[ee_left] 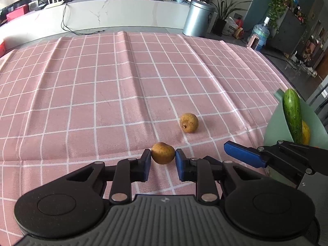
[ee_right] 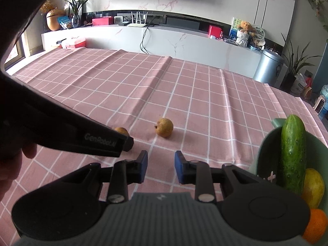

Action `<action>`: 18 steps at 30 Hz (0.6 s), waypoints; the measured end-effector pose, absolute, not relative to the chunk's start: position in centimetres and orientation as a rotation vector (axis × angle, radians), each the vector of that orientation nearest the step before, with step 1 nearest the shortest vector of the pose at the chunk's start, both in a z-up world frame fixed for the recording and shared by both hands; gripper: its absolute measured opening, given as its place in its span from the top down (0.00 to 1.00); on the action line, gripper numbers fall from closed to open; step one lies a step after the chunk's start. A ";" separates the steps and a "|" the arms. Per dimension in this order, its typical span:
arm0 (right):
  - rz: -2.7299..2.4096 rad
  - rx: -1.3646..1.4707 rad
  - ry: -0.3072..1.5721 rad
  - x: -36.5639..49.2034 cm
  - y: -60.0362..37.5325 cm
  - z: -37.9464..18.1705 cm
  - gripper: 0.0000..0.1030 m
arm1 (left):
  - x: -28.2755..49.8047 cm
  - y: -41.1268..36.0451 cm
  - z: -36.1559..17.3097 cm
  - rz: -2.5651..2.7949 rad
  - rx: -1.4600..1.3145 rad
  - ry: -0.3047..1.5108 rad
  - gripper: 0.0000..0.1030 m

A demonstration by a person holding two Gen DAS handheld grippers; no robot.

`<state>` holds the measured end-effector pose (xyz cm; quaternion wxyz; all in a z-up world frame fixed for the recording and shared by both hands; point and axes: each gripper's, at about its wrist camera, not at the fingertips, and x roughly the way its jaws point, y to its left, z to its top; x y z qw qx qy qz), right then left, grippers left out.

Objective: Organize fruits
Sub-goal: 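Move both tools back to the tablecloth and grasp a brown fruit with the left tool, then grasp the last brown fruit with the right tool while the left tool holds its fruit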

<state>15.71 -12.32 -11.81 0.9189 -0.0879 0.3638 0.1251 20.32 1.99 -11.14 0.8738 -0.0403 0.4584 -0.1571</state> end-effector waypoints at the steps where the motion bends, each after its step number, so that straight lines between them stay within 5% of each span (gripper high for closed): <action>1: 0.258 -0.186 0.744 16.0 -12.1 -11.8 0.76 | 20.4 2.4 -11.0 -0.314 -0.097 0.949 0.72; 18: 0.239 -0.160 0.761 20.4 -11.2 -13.2 0.74 | 21.6 5.3 -11.2 -0.222 -0.195 0.962 0.72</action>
